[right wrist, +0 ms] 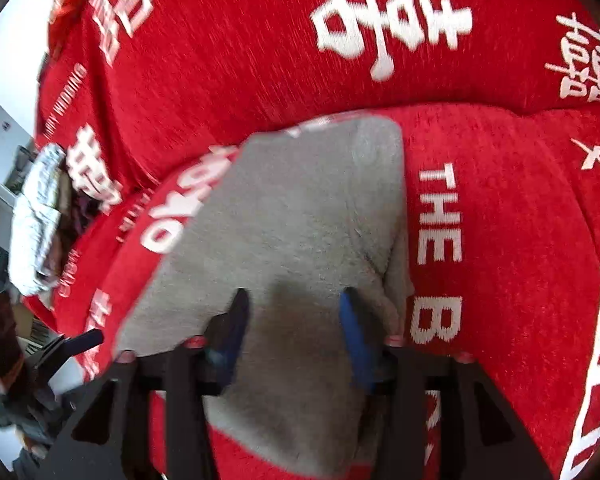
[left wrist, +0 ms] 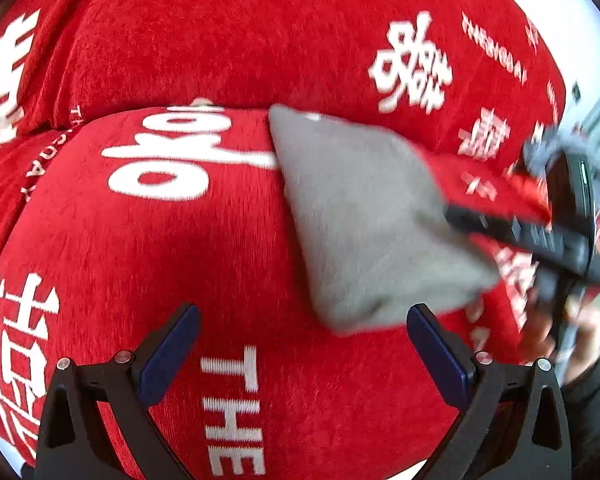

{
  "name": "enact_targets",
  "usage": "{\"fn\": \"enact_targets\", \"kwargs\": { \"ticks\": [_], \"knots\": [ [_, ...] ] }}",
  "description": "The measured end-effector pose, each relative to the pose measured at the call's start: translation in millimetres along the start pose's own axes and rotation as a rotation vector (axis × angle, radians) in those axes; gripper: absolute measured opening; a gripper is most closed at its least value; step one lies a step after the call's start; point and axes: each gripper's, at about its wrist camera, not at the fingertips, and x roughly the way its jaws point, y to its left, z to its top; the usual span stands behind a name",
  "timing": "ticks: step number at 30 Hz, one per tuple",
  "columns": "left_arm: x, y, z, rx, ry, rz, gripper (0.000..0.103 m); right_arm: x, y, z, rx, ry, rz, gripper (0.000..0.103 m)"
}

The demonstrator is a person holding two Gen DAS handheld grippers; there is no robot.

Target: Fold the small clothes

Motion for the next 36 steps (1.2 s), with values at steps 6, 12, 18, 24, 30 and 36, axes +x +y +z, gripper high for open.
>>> {"fn": "enact_targets", "kwargs": {
  "ticks": [6, 12, 18, 24, 30, 36],
  "knots": [
    [47, 5, 60, -0.108, 0.113, -0.080, 0.103, -18, -32, 15, 0.099, -0.036, -0.028, 0.081],
    [111, -19, 74, -0.085, 0.244, -0.095, 0.103, 16, -51, 16, 0.168, 0.056, 0.020, 0.081],
    [136, -27, 70, -0.036, 0.280, -0.058, 0.103, 57, -49, 14, 0.166, 0.144, 0.046, 0.081],
    [141, -40, 69, 0.043, 0.269, -0.055, 0.103, 67, -33, 18, 0.086, 0.118, 0.007, 0.075],
    [141, -59, 73, 0.147, 0.227, -0.063, 0.078, 68, -27, 20, 0.043, 0.112, -0.008, 0.042],
    [129, -69, 76, 0.218, 0.172, -0.030, 0.053, 62, -8, 17, -0.058, 0.073, -0.073, 0.036]
  ]
}}
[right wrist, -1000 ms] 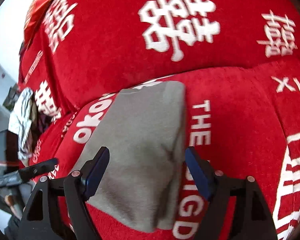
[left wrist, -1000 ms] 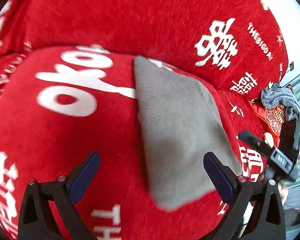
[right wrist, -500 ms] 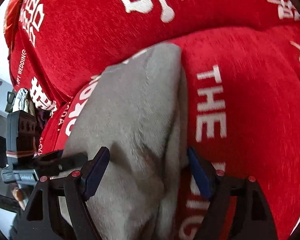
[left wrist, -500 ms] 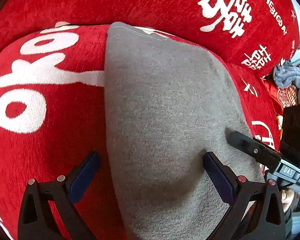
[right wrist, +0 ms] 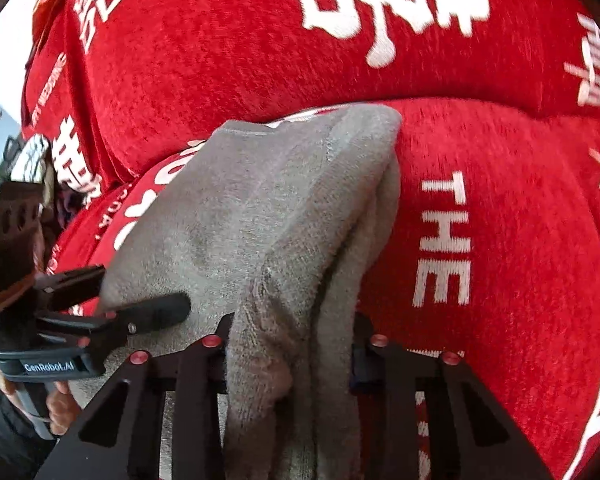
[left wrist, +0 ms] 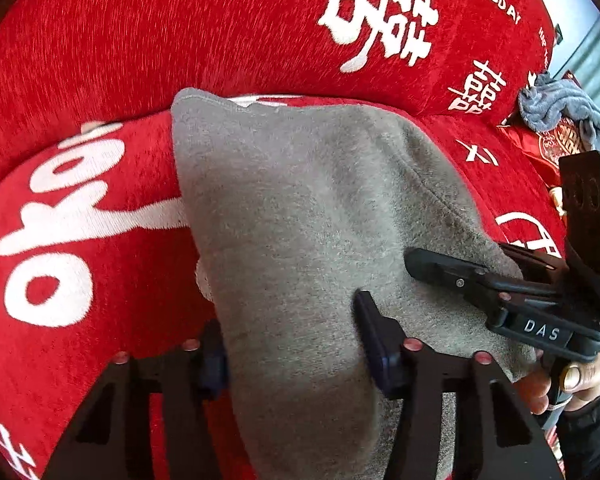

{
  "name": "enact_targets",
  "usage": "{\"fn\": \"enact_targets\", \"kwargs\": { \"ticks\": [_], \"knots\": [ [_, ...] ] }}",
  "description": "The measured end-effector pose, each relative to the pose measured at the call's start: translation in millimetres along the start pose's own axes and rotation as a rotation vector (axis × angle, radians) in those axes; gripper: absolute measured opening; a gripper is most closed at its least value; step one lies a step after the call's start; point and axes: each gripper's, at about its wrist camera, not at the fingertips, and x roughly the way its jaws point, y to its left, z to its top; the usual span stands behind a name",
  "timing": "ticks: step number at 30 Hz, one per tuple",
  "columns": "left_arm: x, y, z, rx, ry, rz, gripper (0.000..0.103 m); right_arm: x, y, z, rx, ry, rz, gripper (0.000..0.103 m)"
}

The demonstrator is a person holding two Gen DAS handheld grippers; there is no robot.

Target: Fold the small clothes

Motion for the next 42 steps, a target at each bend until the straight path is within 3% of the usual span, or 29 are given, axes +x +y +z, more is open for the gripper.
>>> {"fn": "enact_targets", "kwargs": {
  "ticks": [11, 25, 42],
  "knots": [
    [-16, -2, -9, 0.029, -0.032, 0.022, 0.042, -21, 16, -2, -0.049, -0.062, -0.019, 0.034],
    [-50, -5, -31, 0.017, -0.076, 0.049, 0.041, -46, 49, -18, -0.096, -0.091, -0.022, 0.034],
    [-100, -3, -82, 0.000, -0.144, 0.083, 0.041, -78, 104, -54, -0.164, -0.127, -0.023, 0.034]
  ]
}}
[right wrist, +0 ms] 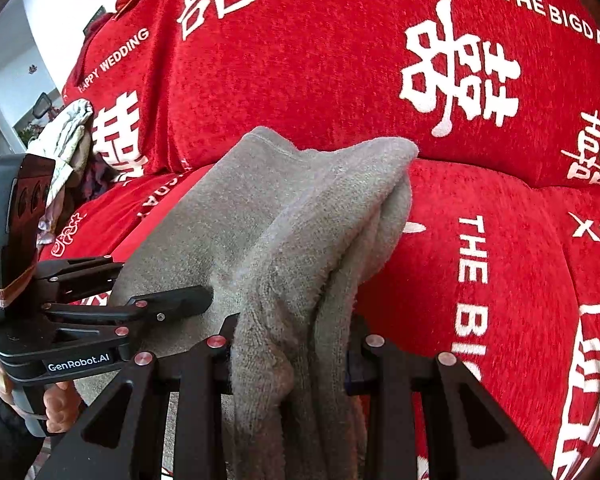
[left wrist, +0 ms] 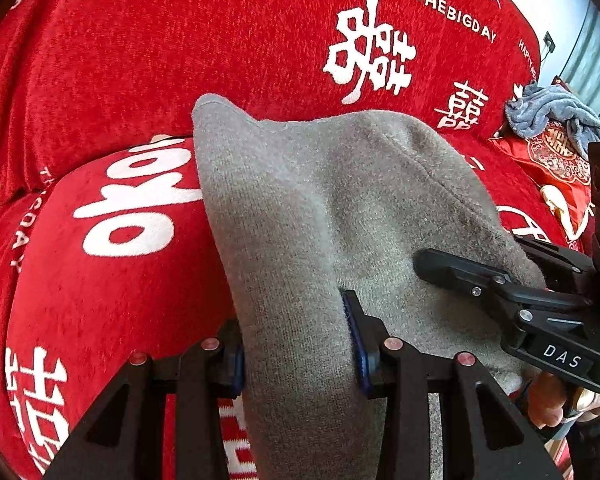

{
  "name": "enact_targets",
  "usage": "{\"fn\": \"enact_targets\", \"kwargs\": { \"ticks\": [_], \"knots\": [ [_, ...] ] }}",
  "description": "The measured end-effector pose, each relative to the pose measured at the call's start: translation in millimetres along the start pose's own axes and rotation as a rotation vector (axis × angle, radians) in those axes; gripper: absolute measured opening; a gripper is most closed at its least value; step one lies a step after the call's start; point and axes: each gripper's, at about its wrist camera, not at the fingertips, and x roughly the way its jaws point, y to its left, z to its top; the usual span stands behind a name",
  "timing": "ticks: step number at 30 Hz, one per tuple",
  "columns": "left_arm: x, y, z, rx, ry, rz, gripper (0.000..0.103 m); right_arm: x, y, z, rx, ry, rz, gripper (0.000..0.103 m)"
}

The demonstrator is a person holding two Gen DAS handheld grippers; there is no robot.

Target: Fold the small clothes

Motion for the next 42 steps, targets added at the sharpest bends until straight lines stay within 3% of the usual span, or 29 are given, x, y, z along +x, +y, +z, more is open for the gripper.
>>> {"fn": "enact_targets", "kwargs": {
  "ticks": [24, 42],
  "knots": [
    [-42, -7, -59, 0.012, -0.044, 0.027, 0.041, -36, 49, -47, -0.047, -0.039, -0.012, 0.034],
    [-41, -3, -85, 0.002, -0.036, 0.034, 0.041, -30, 57, -68, -0.057, -0.029, -0.008, 0.034]
  ]
}}
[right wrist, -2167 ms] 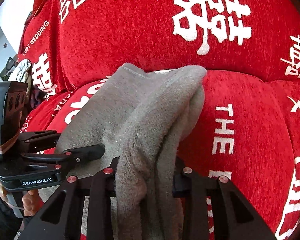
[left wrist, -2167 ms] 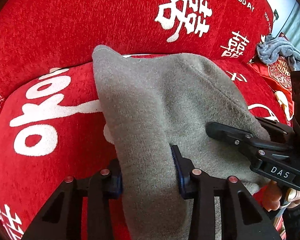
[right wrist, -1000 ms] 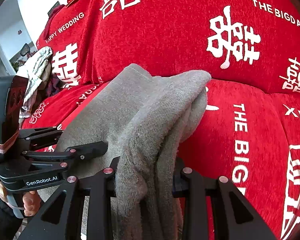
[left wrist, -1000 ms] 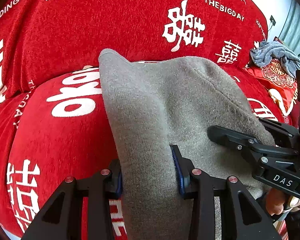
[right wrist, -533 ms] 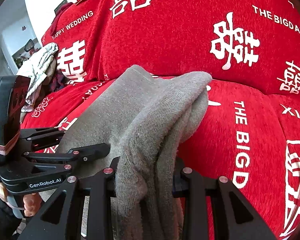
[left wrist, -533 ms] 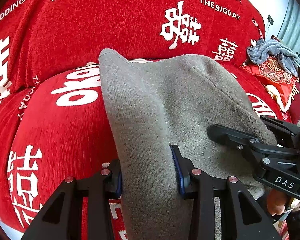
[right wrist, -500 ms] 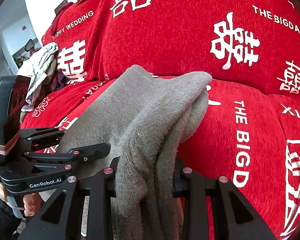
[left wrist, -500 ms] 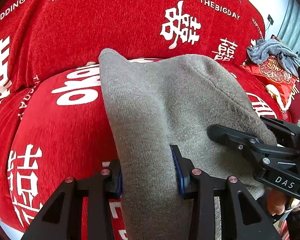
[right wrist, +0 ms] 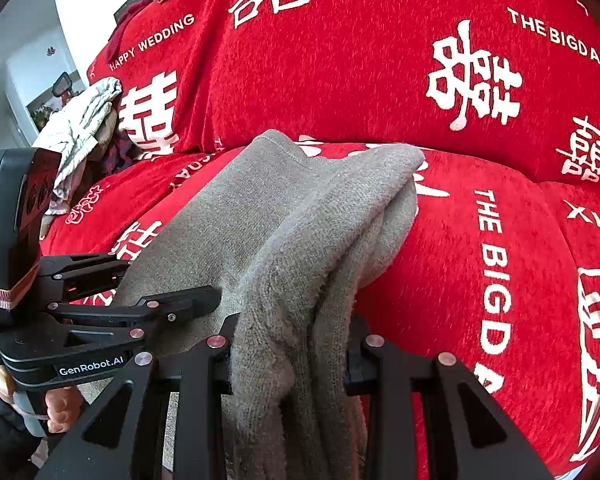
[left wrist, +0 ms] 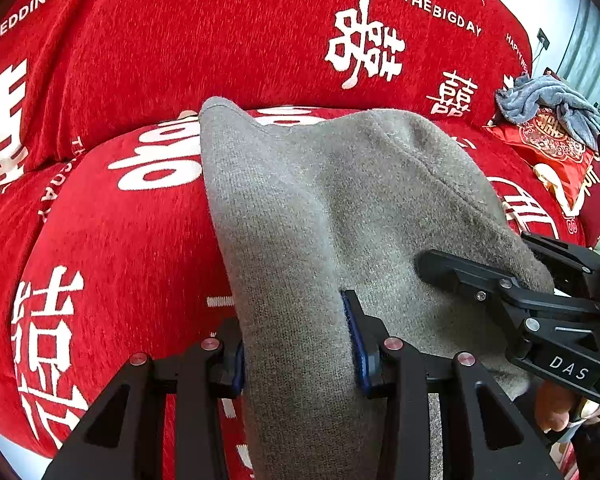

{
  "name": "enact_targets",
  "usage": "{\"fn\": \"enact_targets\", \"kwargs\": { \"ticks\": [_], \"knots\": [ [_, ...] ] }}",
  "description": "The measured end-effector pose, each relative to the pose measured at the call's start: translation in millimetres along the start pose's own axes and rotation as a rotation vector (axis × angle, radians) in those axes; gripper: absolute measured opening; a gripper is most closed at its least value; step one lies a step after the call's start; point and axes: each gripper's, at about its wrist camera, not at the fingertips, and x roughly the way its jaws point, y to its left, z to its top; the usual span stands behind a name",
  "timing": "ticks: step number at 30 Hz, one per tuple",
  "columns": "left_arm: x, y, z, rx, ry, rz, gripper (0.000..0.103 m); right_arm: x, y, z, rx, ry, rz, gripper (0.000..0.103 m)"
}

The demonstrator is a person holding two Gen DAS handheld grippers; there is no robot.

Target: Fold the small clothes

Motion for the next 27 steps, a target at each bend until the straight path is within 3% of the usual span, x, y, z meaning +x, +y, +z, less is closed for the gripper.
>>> {"fn": "enact_targets", "kwargs": {
  "ticks": [18, 21, 23, 24, 27],
  "knots": [
    [26, 8, -23, -0.033, 0.051, -0.014, 0.044, 25, -18, -28, 0.055, 0.063, 0.019, 0.034],
    [29, 12, -27, -0.046, 0.053, -0.009, 0.062, 32, -27, -34, 0.075, 0.090, 0.018, 0.040],
    [29, 19, -30, -0.061, 0.054, 0.018, 0.083, 35, -39, -39, 0.123, 0.109, 0.032, 0.050],
    [27, 24, -31, -0.073, 0.055, 0.007, 0.083, 35, -46, -40, 0.158, 0.112, 0.044, 0.054],
    [18, 40, -30, -0.129, 0.046, -0.020, 0.083, 21, -60, -38, 0.223, 0.072, 0.049, 0.055]
  ]
}}
